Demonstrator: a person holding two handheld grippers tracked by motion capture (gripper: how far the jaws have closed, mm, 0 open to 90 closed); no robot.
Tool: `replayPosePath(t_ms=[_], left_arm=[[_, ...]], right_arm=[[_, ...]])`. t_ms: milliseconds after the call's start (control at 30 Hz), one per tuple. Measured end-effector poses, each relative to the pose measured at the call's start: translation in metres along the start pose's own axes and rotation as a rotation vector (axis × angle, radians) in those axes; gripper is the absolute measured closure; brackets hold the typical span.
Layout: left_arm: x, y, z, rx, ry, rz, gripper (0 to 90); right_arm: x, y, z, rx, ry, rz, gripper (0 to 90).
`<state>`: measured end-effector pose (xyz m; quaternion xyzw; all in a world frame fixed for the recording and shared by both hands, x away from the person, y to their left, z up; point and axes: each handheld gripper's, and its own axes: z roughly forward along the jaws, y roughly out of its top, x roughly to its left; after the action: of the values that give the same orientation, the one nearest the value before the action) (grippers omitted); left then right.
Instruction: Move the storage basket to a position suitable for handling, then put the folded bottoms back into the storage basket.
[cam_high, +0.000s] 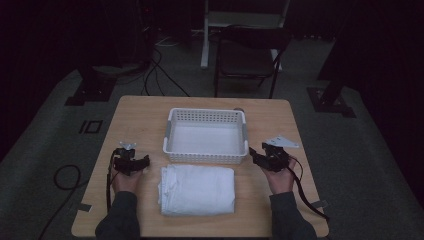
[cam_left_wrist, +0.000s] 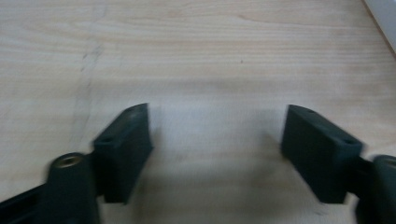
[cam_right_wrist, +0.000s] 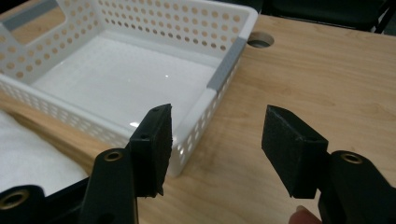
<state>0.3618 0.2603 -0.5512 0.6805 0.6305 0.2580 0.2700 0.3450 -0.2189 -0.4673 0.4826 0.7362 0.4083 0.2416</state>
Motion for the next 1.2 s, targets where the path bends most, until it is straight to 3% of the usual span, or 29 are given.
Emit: replayPosePath(t_ms=[167,200,233,333,433,600,767,933,1100,1200], left_arm=[[0.002,-0.008,-0.018,-0.059,-0.046,-0.039,32.2],[0.001,-0.01,-0.032,-0.115,-0.085,-0.052,32.3],[0.001,-0.01,-0.032,-0.115,-0.085,-0.052,31.9],[-0.003,-0.012,-0.051,-0.167,-0.149,-0.063,29.0],[-0.011,-0.012,-0.064,-0.188,-0.184,-0.033,25.7],[-0.022,-0.011,-0.08,-0.218,-0.24,-0.024,20.6],[-0.036,-0.007,-0.091,-0.191,-0.309,-0.012,13.0],[-0.054,-0.008,-0.094,-0.18,-0.37,0.038,9.1],[-0.075,-0.01,-0.097,-0.174,-0.398,0.09,8.7],[-0.085,-0.012,-0.1,-0.174,-0.39,0.119,8.7]], right_arm=[[-0.002,-0.007,-0.006,0.003,-0.006,-0.003,42.8],[-0.002,-0.008,-0.006,0.005,-0.006,-0.001,41.9],[-0.002,-0.008,-0.006,0.005,-0.006,-0.001,41.9],[0.001,-0.012,-0.012,0.012,0.008,0.003,37.0],[0.007,-0.017,-0.016,0.024,0.021,0.006,31.0],[0.015,-0.022,-0.019,0.039,0.014,-0.002,24.9],[0.022,-0.028,-0.021,0.048,0.027,-0.017,23.8],[0.032,-0.032,-0.019,0.066,0.044,-0.042,24.9],[0.042,-0.033,-0.017,0.071,0.067,-0.057,24.9],[0.047,-0.034,-0.016,0.078,0.082,-0.064,24.8]])
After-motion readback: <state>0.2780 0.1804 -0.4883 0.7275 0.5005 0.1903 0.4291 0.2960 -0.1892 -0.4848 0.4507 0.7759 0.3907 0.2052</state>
